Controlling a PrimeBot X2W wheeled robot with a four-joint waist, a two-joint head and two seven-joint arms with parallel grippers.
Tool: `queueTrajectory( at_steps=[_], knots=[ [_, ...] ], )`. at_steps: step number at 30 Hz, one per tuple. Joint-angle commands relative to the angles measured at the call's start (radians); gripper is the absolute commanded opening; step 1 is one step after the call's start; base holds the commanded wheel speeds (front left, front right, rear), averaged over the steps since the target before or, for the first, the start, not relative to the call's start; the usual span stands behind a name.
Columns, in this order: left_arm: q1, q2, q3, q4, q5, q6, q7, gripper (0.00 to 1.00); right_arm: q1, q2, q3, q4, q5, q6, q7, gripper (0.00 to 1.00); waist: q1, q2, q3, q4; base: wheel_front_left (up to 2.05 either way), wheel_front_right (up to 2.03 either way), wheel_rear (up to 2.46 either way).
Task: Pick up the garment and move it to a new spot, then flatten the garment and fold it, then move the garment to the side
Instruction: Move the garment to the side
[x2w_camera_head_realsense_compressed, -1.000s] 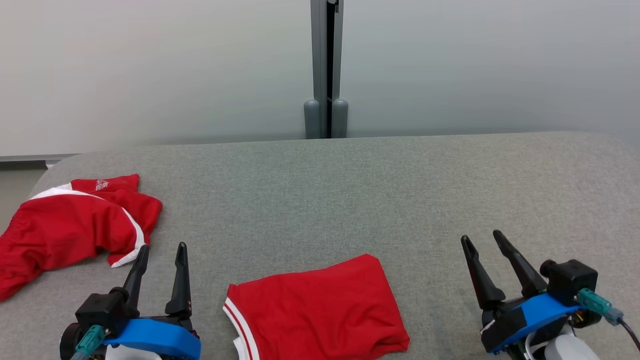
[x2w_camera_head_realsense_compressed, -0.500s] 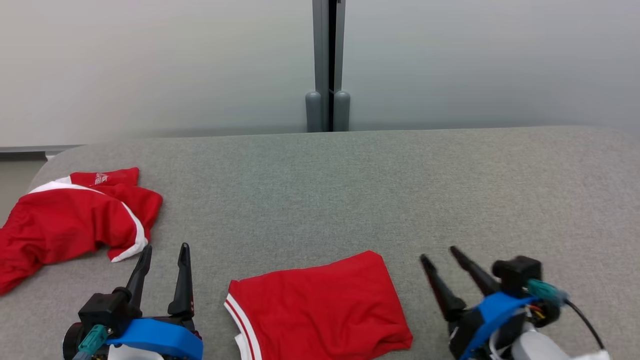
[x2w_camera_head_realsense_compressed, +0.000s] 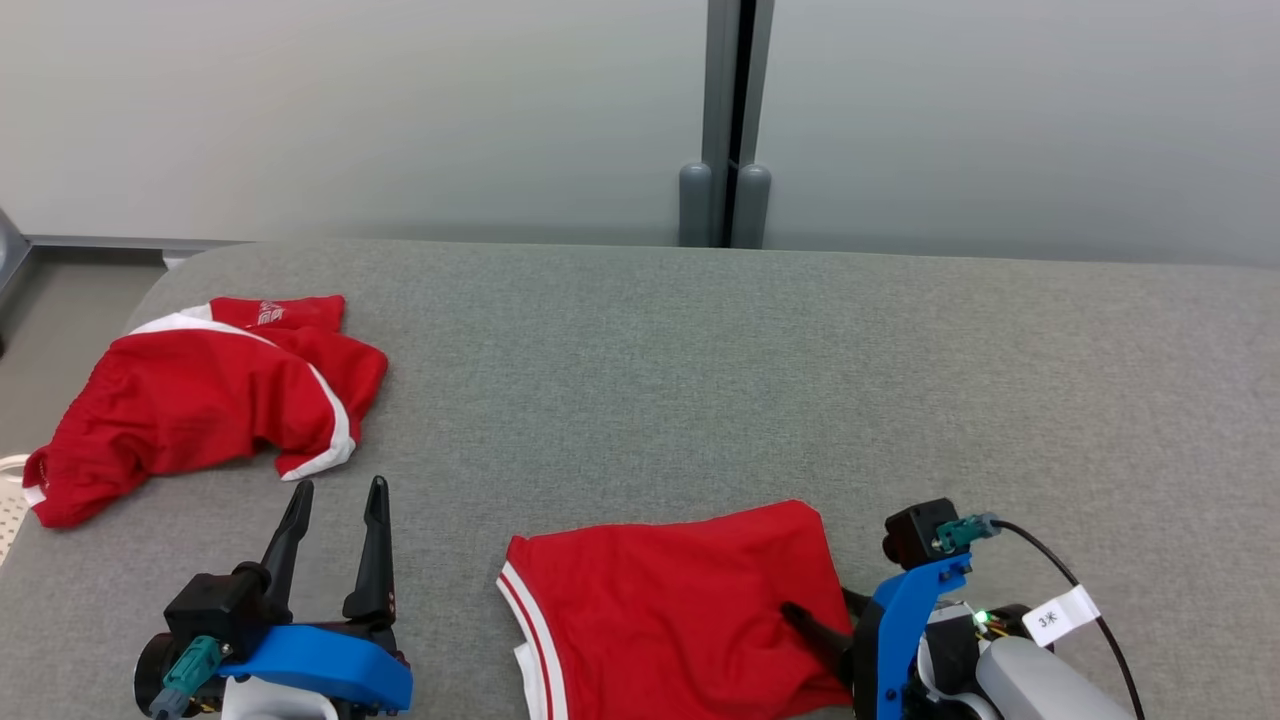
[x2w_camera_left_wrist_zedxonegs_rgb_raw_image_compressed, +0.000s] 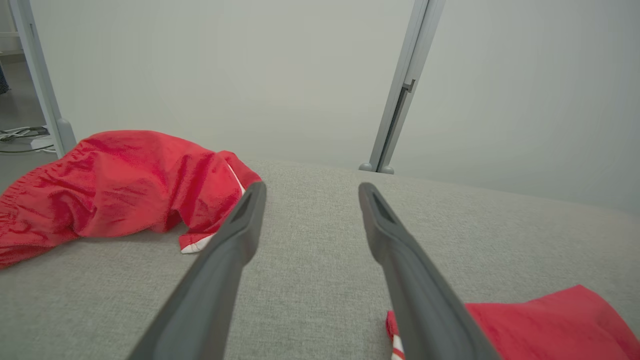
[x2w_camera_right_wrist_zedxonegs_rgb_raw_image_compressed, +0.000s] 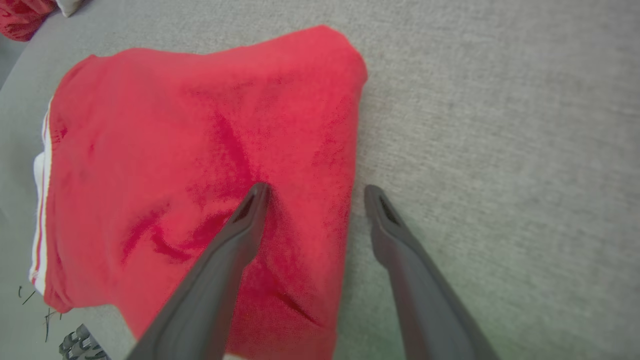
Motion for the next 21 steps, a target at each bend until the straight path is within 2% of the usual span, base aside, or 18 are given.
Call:
queueTrajectory(
  at_steps=[1,3,4,5,6,7,14,21],
  knots=[
    [-0.013,0.004,0.0,0.002,-0.002,-0.002,-0.004,1.0,-0.021,0.0,0.023,0.023,0.016,0.0,0.033,1.0,-0.0001,-0.0001,0.005,0.013,0.0,0.0,0.0],
    [-0.015,0.002,0.001,0.003,-0.003,-0.002,-0.004,1.0,-0.021,0.004,0.037,0.029,0.04,0.0,0.046,1.0,-0.0001,-0.0001,0.007,0.019,0.0,0.0,0.0],
    [-0.015,0.002,0.002,0.003,-0.003,-0.002,-0.004,1.0,-0.021,0.002,0.046,0.029,0.051,0.0,0.048,0.93,-0.0001,-0.0001,0.008,0.021,0.0,0.0,0.0],
    [-0.015,0.002,0.002,0.004,-0.003,-0.002,-0.004,1.0,-0.024,-0.003,0.058,0.023,0.057,0.0,0.042,0.63,-0.0001,-0.0001,0.009,0.022,0.0,0.0,0.0],
    [-0.015,0.001,0.003,0.004,-0.003,-0.002,-0.004,1.0,-0.028,-0.008,0.066,0.017,0.065,0.0,0.031,0.14,-0.0001,-0.0001,0.01,0.022,0.0,0.0,0.0],
    [-0.015,0.001,0.004,0.004,-0.003,-0.002,-0.004,1.0,-0.034,-0.014,0.074,0.01,0.072,0.0,0.02,0.0,-0.0001,-0.0001,0.011,0.021,0.0,0.0,0.0],
    [-0.016,0.001,0.002,-0.004,0.001,-0.002,-0.004,1.0,-0.094,-0.051,0.097,-0.019,0.071,0.0,-0.109,0.0,-0.0001,-0.0001,0.012,-0.008,0.0,0.0,0.0],
    [-0.032,-0.009,-0.049,-0.022,-0.017,-0.002,-0.004,1.0,-0.157,-0.092,0.079,-0.013,0.114,0.0,-0.204,0.0,-0.0001,-0.0001,0.015,-0.068,0.0,0.0,0.0]
  ],
)
